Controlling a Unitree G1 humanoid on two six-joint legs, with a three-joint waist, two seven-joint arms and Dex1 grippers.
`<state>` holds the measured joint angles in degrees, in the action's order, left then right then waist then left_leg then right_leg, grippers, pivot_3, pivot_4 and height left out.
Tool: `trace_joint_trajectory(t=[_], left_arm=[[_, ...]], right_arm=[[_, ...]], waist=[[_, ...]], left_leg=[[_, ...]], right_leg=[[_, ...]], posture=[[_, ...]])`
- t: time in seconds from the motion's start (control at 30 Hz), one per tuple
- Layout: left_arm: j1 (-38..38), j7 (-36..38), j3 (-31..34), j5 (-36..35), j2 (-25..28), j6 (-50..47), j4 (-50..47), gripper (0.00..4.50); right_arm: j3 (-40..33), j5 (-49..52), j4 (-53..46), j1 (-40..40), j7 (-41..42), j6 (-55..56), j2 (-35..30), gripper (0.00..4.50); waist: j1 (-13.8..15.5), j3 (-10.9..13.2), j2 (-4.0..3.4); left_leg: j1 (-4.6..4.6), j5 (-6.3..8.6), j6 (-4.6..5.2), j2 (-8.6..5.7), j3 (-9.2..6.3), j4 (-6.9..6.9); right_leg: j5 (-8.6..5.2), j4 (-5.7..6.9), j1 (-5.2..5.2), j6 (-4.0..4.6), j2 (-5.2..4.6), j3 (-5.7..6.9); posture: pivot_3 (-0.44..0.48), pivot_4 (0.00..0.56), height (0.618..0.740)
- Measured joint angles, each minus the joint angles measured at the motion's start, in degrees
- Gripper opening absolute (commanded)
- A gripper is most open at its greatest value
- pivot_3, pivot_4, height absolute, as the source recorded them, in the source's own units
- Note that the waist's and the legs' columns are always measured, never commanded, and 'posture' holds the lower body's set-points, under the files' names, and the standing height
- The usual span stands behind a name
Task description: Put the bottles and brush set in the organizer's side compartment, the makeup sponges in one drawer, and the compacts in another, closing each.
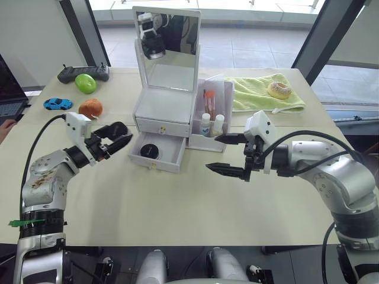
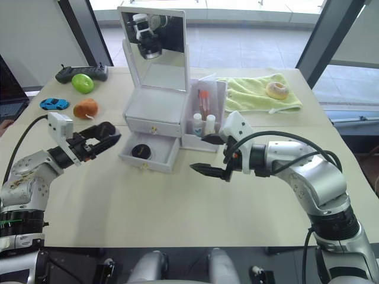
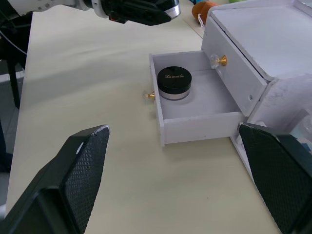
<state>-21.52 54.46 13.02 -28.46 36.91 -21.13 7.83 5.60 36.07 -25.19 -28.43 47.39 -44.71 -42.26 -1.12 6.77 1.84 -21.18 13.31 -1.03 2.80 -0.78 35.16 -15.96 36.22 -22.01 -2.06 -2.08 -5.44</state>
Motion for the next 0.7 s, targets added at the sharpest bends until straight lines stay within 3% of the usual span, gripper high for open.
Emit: trace_joint_trajectory(t=[0.17,0.27,0.47,0.7], left_arm=[[-0.96,4.54,-9.04,1.74,-0.50,-2.99,-0.78,2.94],[-4.58,4.04,-12.27,3.87,-4.29,-2.65,1.92,2.94],[-6.39,2.89,-16.57,5.96,-8.69,-2.90,2.04,2.94],[-6.77,2.76,-16.63,7.93,-8.38,-2.60,2.98,2.94]], right_arm=[[0.05,-0.82,0.28,0.21,-0.71,0.00,0.84,4.50],[0.00,-1.08,0.52,0.19,-1.47,0.00,1.20,4.50],[-0.76,-1.03,-0.51,1.38,-3.21,-0.86,1.21,4.50],[-1.89,-0.76,-2.62,2.03,-5.06,-1.80,1.80,4.50]], waist=[[-0.20,0.01,-0.02],[0.07,0.02,-0.02],[-0.12,0.01,-0.02],[-0.17,0.01,-0.03]], left_leg=[[-0.01,0.00,0.00,0.00,-0.03,0.01],[-0.08,0.00,0.01,-0.01,-0.05,0.08],[-0.11,0.00,0.01,0.00,-0.13,0.11],[-0.11,0.00,0.01,0.01,-0.33,0.11]], right_leg=[[0.00,-0.01,-0.02,0.00,0.09,-0.02],[0.01,-0.06,-0.01,0.00,0.09,-0.01],[0.01,-0.05,-0.02,0.00,0.17,-0.04],[0.02,-0.05,-0.02,0.01,0.28,-0.03]], posture=[[0.000,0.150,0.740],[0.000,0.150,0.740],[0.000,0.150,0.740],[0.000,0.150,0.740]])
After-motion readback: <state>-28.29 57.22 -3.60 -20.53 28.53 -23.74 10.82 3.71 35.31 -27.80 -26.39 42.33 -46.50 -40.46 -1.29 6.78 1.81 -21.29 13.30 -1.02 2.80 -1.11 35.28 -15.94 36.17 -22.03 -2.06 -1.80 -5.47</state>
